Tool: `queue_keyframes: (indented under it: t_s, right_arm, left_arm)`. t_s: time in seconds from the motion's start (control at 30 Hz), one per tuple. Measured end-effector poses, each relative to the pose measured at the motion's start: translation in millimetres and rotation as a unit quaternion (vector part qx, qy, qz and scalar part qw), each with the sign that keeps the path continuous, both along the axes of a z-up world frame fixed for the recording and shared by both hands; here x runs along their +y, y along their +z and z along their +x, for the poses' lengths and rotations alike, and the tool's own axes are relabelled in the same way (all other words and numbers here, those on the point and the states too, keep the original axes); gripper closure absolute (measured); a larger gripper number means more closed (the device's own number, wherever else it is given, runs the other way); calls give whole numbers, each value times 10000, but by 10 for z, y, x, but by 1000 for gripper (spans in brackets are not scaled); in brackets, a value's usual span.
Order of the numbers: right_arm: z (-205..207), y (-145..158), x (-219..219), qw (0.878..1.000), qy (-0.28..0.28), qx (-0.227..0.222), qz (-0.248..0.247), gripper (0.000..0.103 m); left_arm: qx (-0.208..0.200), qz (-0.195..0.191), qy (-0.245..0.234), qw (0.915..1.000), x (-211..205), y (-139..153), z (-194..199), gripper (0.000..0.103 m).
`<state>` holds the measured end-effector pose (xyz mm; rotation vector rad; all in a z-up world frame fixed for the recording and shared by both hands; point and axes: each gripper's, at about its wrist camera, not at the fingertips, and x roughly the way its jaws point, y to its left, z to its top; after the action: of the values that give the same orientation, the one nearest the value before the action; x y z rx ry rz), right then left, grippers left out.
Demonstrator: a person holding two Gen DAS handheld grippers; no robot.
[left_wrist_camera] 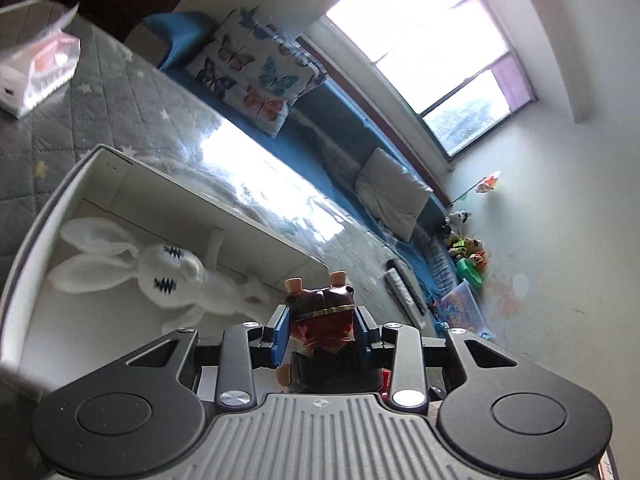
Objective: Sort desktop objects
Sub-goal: 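Lift the black-and-red figure into the grey box and open the right tool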
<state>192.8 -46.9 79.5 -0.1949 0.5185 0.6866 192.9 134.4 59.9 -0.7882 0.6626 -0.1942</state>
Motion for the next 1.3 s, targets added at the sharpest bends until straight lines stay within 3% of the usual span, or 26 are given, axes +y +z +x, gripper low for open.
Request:
queue_keyframes:
  t_s: [0.23,0.5,0.7,0.93,1.2,1.3]
  right_arm:
    - [545,-228,96,9982,-171,554,-143,49]
    - [699,-508,202,9931,-432,893,-625,50]
    - [579,-603,242,9922,-463,833,-809,50]
    - [633,-533,194,9936,-489,780,-648,48]
    - [392,-305,37,9974,-432,471,-319,33]
    - [252,-233,-30,9981,-432,368,-238,33]
  left_arm:
    - [378,-125,-92,9992,113,-376,563,66]
    - [567,-10,-297,9979,72,-587,744,68]
    - [523,274,-420,9974,-40,-589,734,66]
    - [482,416,-408,9971,-22,-513,658,67]
    - [272,458,-377,9979,-56,-352,436,67]
    - [168,551,-421,9974,-116,-285,320,67]
